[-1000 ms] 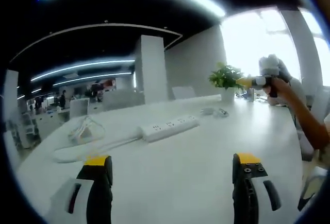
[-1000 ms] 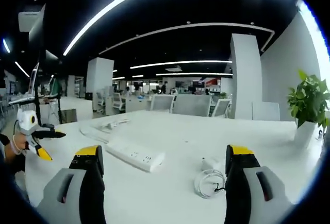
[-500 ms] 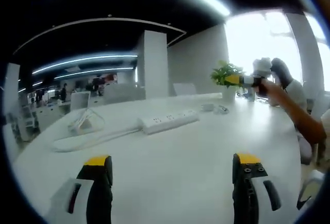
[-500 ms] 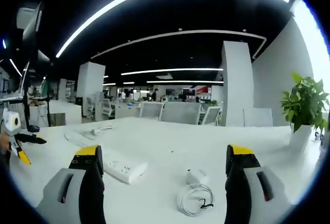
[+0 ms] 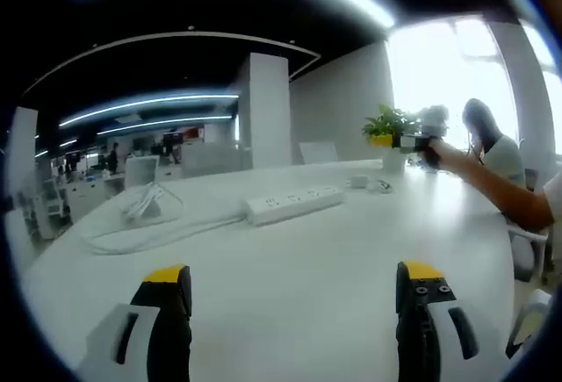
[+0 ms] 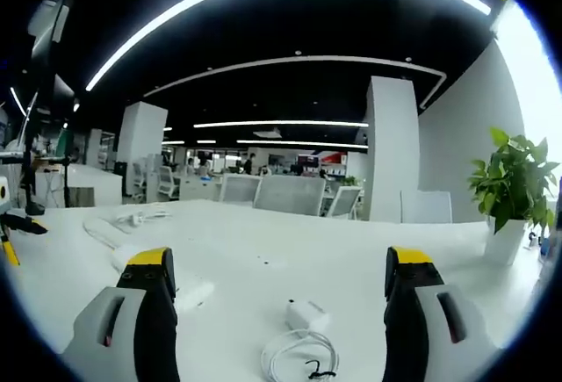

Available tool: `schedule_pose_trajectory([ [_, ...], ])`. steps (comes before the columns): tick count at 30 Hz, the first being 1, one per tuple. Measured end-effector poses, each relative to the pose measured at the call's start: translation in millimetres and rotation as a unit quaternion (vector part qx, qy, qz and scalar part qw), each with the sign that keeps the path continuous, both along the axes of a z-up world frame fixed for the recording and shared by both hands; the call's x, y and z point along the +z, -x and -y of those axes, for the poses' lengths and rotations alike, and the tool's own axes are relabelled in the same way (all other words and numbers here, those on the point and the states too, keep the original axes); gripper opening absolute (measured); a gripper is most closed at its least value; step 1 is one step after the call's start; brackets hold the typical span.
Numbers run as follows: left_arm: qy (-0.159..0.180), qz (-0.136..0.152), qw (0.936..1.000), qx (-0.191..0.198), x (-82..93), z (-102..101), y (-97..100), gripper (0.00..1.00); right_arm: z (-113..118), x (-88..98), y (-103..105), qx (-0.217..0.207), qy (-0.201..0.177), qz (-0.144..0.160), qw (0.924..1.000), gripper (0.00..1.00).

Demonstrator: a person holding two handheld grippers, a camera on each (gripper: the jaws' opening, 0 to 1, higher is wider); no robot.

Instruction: Straighten the power strip on the desk, plug the charger into it

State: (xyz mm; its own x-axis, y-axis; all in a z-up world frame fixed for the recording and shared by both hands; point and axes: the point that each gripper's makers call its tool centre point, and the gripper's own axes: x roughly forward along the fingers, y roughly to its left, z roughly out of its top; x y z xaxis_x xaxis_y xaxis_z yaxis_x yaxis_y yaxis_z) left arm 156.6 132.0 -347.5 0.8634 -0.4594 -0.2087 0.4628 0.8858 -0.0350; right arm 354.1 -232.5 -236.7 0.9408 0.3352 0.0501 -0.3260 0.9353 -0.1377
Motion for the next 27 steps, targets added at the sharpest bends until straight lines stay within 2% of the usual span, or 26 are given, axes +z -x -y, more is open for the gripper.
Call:
schedule_pose_trajectory([
  [8, 0.004, -0.001, 1.0, 0.001, -1.0, 0.1, -1.9, 0.99, 1.5, -0.4, -16.5, 0.014, -0.006, 0.021, 0.9997, 0.99],
  [17, 0.012, 0.002, 0.9999, -0.002, 1.8, 5.0, -2.9, 0.99, 10.0, -3.5, -30.2, 0.034, -0.001, 0.031, 0.9989, 1.0],
  [19, 0.015, 0.001, 0.9999, -0.003, 2.0, 5.7, -3.2, 0.99, 13.6, -3.7, -33.4, 0.035, 0.003, 0.044, 0.9984, 1.0],
  [21, 0.017, 0.003, 0.9998, -0.001, 2.7, 5.6, -3.4, 0.99, 17.2, -3.3, -36.5, 0.042, -0.008, 0.052, 0.9978, 1.0],
  [23, 0.019, 0.004, 0.9998, 0.001, 3.4, 5.6, -3.3, 0.99, 16.1, -3.4, -37.9, 0.055, -0.018, 0.051, 0.997, 1.0],
  [27, 0.02, 0.004, 0.9998, 0.0, 4.4, 6.2, -3.3, 0.99, 14.7, -8.8, -41.9, 0.063, -0.013, 0.043, 0.997, 1.0],
])
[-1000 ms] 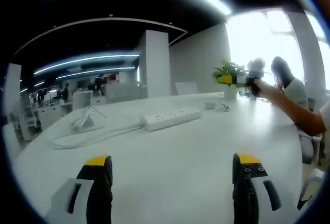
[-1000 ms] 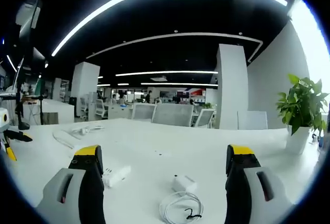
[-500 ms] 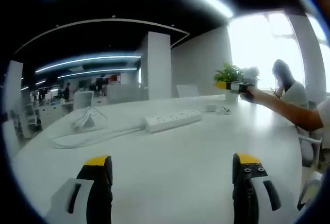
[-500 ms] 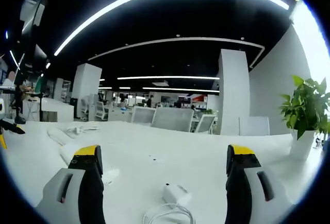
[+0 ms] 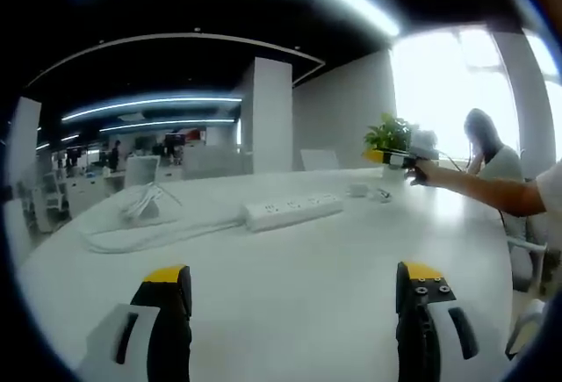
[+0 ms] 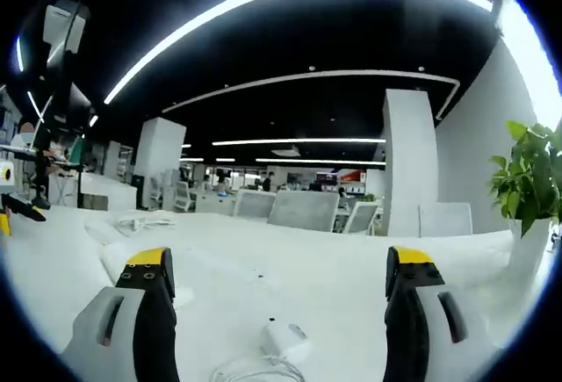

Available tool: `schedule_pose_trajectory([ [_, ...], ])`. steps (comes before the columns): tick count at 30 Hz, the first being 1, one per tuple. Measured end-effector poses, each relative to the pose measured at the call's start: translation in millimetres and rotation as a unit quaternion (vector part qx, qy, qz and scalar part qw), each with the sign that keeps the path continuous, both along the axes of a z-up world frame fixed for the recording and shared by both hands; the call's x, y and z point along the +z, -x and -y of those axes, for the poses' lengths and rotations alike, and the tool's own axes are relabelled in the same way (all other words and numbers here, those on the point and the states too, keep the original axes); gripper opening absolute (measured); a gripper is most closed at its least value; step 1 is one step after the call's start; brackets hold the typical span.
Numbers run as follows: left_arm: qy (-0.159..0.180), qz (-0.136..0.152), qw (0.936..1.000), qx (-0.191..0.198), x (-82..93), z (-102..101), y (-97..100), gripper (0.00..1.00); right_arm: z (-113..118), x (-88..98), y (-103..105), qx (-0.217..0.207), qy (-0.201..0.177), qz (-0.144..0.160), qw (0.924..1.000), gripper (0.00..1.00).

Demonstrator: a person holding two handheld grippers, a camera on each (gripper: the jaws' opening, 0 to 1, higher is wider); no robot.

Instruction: Straighten the power strip on the desk, plug the charger into it

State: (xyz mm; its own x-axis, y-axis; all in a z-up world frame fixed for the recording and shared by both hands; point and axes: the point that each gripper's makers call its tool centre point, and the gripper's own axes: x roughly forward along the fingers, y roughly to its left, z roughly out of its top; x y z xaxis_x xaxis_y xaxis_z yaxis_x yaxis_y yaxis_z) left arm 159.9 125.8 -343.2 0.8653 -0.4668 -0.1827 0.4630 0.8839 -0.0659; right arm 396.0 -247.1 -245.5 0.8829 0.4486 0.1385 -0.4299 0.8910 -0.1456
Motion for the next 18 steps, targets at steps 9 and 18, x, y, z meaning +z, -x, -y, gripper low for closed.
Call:
schedule_pose_trajectory([
  [9, 0.006, 0.0, 1.0, 0.001, 1.2, 0.3, -1.8, 0.99, -1.7, -6.4, -5.9, 0.038, 0.012, 0.008, 0.9992, 1.0],
  [18, 0.008, -0.005, 1.0, 0.002, -2.9, 0.8, -2.5, 0.99, 3.5, -27.4, -17.1, 0.06, 0.038, -0.007, 0.9974, 1.0],
])
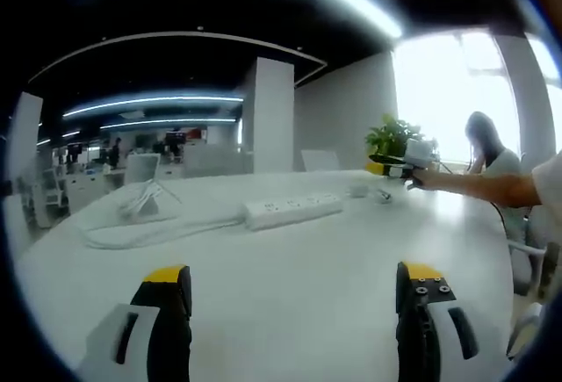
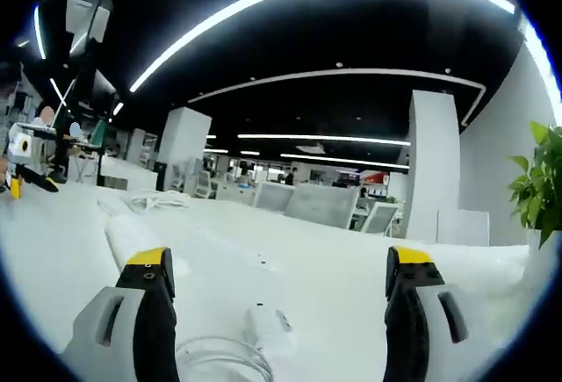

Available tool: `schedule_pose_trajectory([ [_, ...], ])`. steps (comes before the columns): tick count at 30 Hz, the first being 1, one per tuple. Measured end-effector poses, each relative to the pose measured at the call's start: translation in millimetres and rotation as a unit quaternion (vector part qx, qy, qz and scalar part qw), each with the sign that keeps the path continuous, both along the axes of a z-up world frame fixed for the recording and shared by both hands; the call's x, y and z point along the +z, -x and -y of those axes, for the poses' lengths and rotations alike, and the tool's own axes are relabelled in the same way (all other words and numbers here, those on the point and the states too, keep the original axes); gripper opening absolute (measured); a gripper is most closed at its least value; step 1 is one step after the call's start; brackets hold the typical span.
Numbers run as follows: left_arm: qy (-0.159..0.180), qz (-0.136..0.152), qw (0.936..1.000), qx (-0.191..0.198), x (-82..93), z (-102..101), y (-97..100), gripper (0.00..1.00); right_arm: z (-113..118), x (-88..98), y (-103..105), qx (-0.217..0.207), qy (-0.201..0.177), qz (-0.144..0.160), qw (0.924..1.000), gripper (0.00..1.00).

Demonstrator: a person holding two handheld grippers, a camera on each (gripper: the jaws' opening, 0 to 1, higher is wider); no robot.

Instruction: Straighten the power strip on the desk, plug the charger into it

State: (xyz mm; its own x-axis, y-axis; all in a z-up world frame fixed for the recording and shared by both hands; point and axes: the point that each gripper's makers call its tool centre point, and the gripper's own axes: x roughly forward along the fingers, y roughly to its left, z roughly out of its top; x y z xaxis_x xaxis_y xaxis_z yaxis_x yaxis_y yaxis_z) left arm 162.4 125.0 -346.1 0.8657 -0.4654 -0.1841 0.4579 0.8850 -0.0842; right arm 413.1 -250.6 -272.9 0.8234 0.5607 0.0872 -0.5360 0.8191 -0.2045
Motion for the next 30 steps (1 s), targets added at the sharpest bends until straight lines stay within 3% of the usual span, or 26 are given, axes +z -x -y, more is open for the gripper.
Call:
schedule_pose_trajectory([
  [15, -0.002, -0.006, 1.0, 0.005, -2.6, -4.6, 2.8, 0.99, -2.2, -22.7, -15.0, 0.015, -0.014, -0.06, 0.998, 1.0],
  [30, 0.011, 0.005, 0.9999, 0.009, 3.2, -6.8, 2.4, 0.99, 2.0, -53.8, -18.6, 0.018, 0.026, -0.121, 0.9921, 0.93],
])
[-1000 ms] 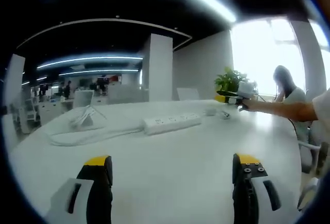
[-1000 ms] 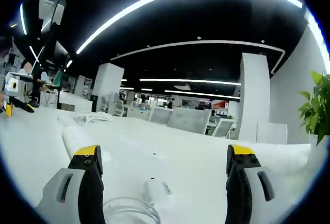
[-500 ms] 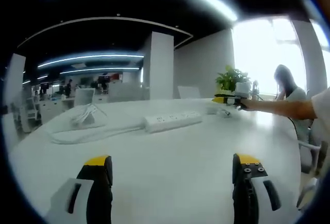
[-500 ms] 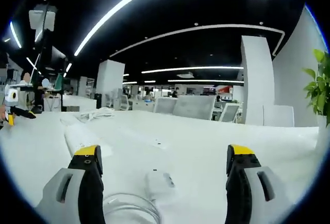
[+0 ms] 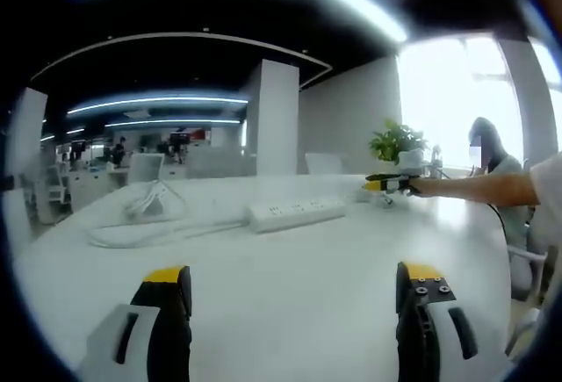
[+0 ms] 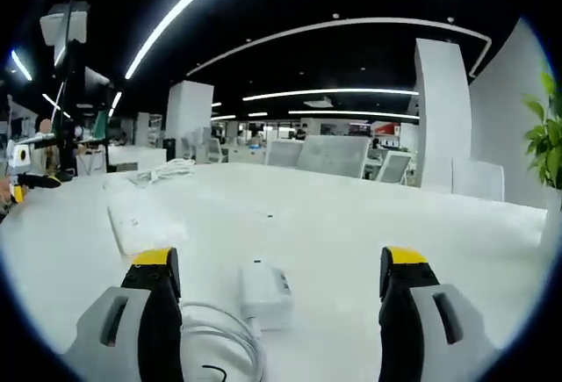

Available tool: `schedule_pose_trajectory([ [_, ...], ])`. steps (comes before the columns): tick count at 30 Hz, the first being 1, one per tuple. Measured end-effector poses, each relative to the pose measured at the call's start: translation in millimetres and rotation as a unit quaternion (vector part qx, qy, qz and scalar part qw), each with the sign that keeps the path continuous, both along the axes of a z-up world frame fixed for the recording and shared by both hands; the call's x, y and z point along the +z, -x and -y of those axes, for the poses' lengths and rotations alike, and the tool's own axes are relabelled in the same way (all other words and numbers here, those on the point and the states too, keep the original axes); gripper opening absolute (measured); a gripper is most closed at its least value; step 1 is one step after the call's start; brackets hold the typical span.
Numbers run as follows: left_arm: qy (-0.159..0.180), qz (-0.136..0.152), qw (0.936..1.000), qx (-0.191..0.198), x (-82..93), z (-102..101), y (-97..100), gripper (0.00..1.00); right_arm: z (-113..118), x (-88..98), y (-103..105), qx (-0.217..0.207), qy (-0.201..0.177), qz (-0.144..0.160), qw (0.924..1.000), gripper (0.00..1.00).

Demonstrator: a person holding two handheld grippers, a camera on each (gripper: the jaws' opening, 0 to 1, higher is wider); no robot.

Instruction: Straighten the power strip on the desk, plug the charger into it

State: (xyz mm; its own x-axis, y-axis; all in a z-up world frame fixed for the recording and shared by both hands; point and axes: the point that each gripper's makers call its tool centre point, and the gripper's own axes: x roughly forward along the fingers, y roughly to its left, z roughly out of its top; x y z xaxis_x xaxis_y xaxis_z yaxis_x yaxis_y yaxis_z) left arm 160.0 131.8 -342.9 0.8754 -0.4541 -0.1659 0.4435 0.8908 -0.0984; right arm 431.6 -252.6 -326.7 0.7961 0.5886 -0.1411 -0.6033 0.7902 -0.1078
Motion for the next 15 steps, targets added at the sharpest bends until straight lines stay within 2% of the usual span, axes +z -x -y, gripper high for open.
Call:
schedule_pose_trajectory([
  [5, -0.004, -0.002, 1.0, -0.004, -1.4, 3.5, 1.1, 0.99, -0.7, -8.8, 1.4, 0.003, -0.002, -0.031, 0.9995, 0.84],
  [15, -0.001, 0.0, 1.0, -0.002, -0.4, 4.6, 0.7, 0.99, -4.5, -19.1, 2.2, 0.015, 0.015, -0.051, 0.9985, 0.77],
])
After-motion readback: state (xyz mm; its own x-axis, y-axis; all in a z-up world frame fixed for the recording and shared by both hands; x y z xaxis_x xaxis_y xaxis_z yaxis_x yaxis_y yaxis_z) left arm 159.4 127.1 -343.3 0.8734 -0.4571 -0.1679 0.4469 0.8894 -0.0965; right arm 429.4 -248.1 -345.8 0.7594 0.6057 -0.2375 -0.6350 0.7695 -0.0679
